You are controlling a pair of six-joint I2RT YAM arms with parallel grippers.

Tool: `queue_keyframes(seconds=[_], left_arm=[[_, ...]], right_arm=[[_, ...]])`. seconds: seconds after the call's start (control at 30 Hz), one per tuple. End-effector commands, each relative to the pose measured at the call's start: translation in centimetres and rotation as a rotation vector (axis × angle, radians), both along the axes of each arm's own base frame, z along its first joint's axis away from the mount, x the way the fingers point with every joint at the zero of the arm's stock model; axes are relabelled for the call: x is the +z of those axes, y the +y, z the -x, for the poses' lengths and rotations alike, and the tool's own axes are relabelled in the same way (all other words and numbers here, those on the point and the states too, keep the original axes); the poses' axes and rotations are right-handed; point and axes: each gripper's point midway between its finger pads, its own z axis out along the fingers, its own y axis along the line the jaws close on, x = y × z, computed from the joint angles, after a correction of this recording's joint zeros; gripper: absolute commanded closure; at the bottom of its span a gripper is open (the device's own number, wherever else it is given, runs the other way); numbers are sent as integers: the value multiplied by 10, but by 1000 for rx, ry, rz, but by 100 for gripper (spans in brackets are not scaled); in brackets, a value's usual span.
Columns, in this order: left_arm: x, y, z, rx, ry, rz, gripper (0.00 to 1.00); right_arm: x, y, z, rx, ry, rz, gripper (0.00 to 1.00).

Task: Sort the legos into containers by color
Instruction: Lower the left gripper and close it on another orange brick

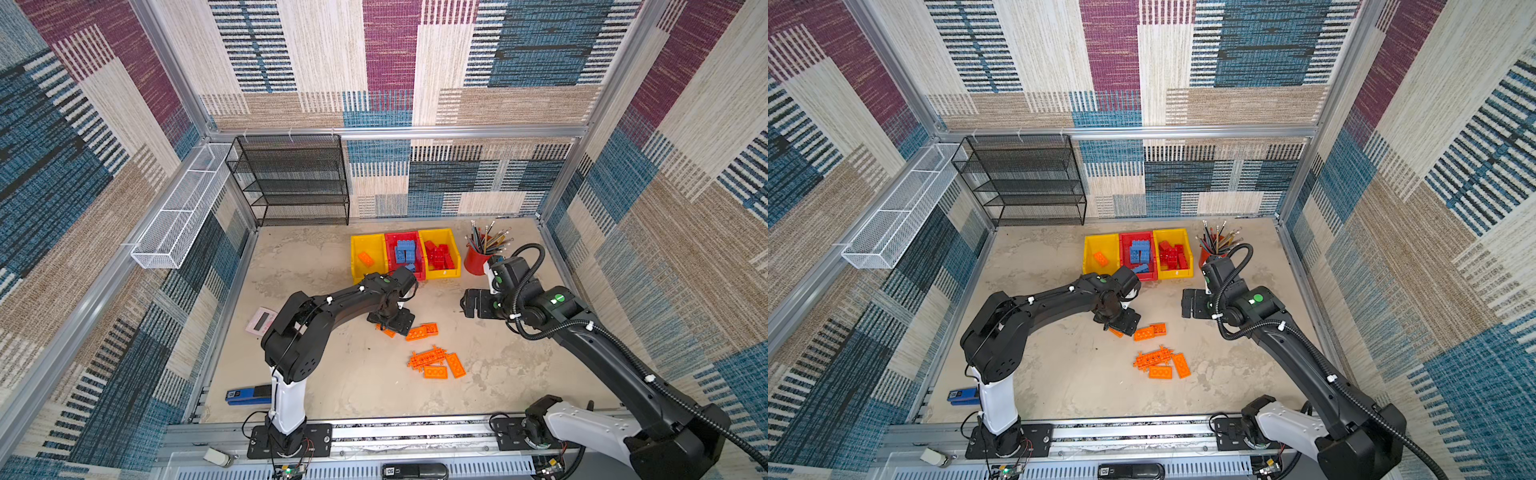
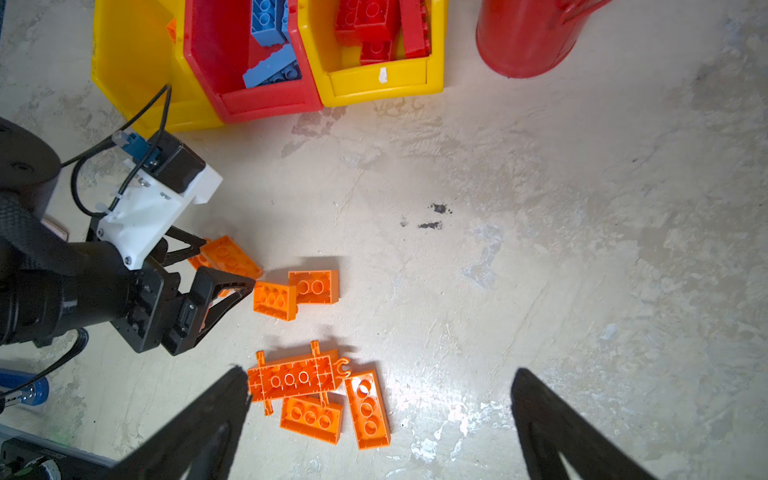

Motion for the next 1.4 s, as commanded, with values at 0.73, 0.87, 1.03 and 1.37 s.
queue_keyframes(seconds=[0.73, 0.87, 1.03, 1.37], left_arm=[[42, 7, -28, -34, -87, -8, 27], [50, 9, -35, -39, -85, 21, 24], [46, -8, -24, -116, 4, 76, 13], [26, -18, -6, -183, 73, 116, 5]], right_arm=[[13, 1, -12, -7, -29, 18, 1], [10, 3, -15, -1, -22, 27, 1], [5, 3, -16, 1, -9, 32, 1], [-4, -1, -8, -16, 15, 31, 1]])
